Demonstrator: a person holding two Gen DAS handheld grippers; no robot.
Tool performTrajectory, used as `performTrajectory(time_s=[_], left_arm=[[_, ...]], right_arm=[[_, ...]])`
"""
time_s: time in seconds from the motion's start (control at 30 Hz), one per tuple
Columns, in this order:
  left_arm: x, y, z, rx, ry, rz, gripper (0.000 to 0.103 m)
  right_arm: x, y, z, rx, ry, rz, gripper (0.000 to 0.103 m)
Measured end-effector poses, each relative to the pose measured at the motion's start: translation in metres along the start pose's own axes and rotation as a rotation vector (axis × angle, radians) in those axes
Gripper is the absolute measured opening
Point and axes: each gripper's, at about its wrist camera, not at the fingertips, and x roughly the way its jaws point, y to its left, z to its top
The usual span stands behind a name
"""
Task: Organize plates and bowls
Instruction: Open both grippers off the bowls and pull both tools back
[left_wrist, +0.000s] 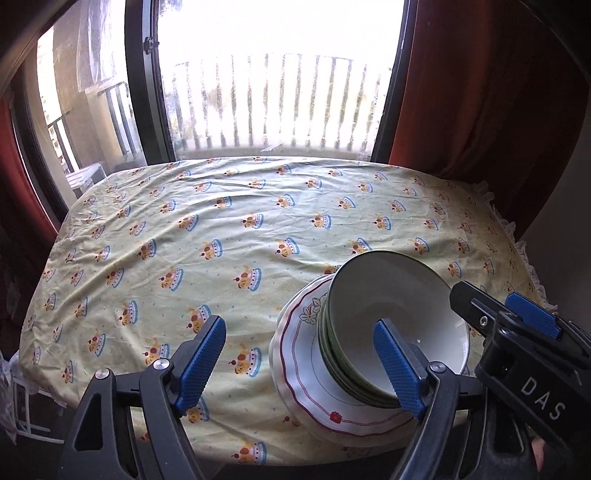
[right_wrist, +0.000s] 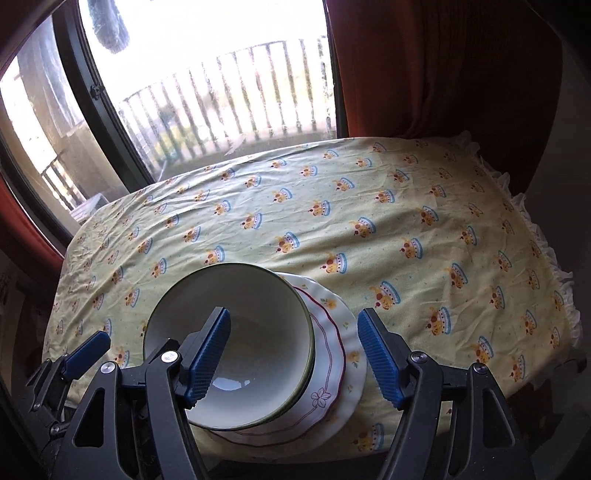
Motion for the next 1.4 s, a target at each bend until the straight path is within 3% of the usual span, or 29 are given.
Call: performTrajectory(time_s=[0.47, 0.83, 0.97, 1.4], left_arm=[[-0.039, 0.098, -0.056, 0.057, -0.128, 0.038, 0.084], [-0.04, 0.159, -0.104, 0.024, -0.108, 0.059, 0.086], [-0.041, 0.166, -0.115, 0.016, -0.101, 0.063, 0.086], [-0.048, 0.164, -0.119, 0.022, -0.107, 0.04, 0.089]], right_arm=[[-0.033, 0.071, -0.074, 0.019, -0.105, -0.024, 0.074], [-0.027, 0.122, -0.134, -0.054, -0.116, 0.005, 0.074], [-0.026, 0.135, -0.149, -0.077, -0.098, 0.015, 0.086], [-0.031, 0.137, -0.154, -0.063, -0.104, -0.001, 0.086]])
